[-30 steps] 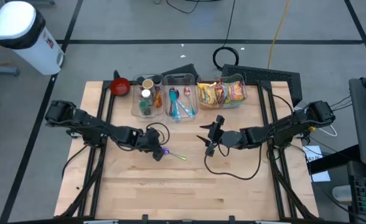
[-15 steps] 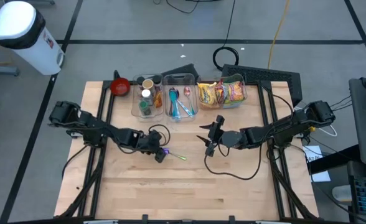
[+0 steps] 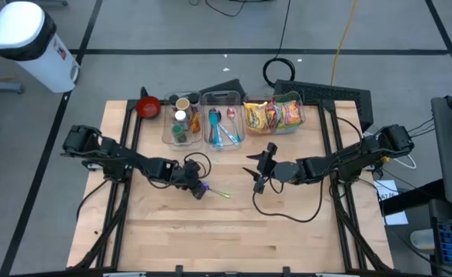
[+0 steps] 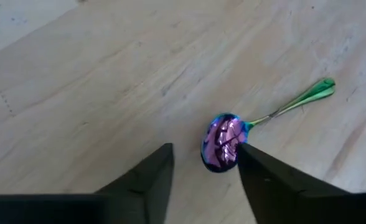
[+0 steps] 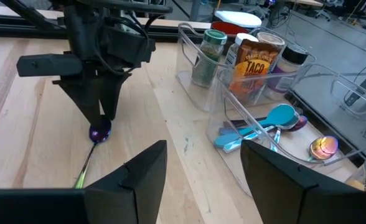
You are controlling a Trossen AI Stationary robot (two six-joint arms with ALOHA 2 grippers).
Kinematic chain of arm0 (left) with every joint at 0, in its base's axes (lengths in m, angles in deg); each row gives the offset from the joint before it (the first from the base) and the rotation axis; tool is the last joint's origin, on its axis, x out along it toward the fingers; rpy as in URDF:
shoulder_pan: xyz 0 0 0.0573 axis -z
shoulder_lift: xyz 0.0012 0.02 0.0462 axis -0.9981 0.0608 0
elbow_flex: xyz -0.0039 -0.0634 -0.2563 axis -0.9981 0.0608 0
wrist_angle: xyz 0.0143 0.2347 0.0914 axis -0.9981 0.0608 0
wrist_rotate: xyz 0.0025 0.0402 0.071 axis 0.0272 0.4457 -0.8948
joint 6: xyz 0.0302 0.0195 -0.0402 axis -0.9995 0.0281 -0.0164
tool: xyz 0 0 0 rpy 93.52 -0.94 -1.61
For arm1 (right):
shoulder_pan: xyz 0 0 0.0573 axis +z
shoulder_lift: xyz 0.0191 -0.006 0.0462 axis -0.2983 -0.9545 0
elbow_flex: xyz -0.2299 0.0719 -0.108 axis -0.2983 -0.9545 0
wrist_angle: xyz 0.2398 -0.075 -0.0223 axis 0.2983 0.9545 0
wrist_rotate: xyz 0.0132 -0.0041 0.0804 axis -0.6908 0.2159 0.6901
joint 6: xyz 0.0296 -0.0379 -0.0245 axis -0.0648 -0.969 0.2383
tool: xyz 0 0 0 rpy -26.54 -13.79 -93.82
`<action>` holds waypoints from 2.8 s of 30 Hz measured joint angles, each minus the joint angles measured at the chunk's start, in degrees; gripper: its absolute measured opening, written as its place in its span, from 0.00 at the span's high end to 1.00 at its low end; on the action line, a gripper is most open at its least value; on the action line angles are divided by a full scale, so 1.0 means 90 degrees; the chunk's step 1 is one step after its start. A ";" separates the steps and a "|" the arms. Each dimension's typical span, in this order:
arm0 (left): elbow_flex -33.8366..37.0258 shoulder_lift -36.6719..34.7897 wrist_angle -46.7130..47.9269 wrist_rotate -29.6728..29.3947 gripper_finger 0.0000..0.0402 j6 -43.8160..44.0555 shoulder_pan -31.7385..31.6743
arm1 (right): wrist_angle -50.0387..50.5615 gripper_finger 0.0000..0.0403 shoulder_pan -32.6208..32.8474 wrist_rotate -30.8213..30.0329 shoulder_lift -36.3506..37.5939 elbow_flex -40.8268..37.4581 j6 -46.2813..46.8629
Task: Pick & Place Food Item
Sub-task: Put the purple spoon into the middle transparent bin
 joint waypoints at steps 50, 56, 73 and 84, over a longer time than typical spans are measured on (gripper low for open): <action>-0.5666 0.0051 0.4289 -0.4470 0.99 -0.9717 -0.0911 | 0.0917 0.51 0.0002 -0.0012 0.0888 -0.0005 0.0000; -0.5663 0.0318 0.4294 -0.3443 0.99 -1.0105 -0.2062 | 0.0922 0.51 0.0005 -0.0010 0.0886 -0.0005 0.0000; -0.5659 0.1840 0.4196 -0.0909 0.99 -1.0285 -0.2776 | 0.0923 0.51 -0.0007 -0.0010 0.0886 -0.0002 -0.0049; -0.5656 0.1984 0.3820 -0.1377 0.97 -1.0319 -0.2776 | 0.0921 0.51 -0.0007 -0.0010 0.0886 -0.0002 -0.0050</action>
